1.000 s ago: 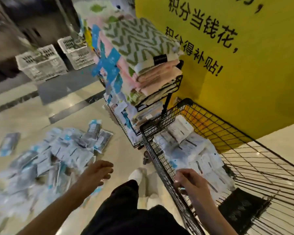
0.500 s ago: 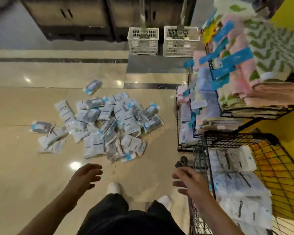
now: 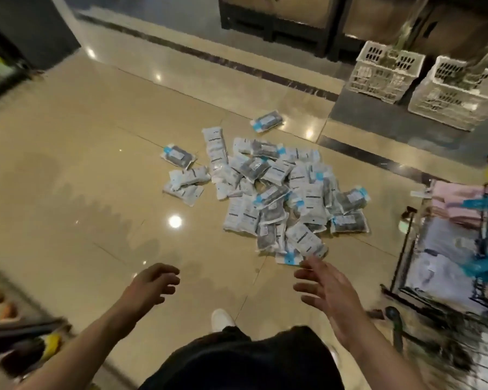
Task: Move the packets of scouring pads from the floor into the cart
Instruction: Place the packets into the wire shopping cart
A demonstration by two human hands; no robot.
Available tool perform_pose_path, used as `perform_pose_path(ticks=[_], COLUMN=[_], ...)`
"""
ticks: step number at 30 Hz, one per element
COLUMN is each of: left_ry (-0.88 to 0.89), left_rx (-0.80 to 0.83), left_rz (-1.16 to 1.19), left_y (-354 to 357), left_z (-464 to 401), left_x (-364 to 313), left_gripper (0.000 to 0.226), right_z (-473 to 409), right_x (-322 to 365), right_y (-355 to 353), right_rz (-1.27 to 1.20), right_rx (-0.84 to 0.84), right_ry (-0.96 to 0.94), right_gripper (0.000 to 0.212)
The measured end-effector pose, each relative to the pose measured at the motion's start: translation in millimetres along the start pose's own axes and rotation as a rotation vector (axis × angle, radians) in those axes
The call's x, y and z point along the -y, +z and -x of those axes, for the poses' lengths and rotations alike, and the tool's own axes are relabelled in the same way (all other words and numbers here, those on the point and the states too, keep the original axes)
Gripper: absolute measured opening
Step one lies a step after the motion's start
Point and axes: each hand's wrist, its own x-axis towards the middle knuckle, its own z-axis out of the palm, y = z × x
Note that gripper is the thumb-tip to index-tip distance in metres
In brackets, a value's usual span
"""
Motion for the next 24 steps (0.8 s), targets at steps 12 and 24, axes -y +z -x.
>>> perform_pose_path(ticks=[12, 24], left_ry=[-0.196, -0.273], left_rx=[-0.118, -0.014], left_rz=[0.219, 0.079], left_y=[-128, -222], left_z=[-101, -254], left_x=[24, -90], left_gripper=[0.017, 0.015], right_z=[-80, -255], right_x=[65, 157], right_y=[175, 320], right_rz=[0.268, 0.382], right_rx=[0.038, 0.091], right_ry=[-0.011, 0.168], right_gripper=[0.020, 0.020])
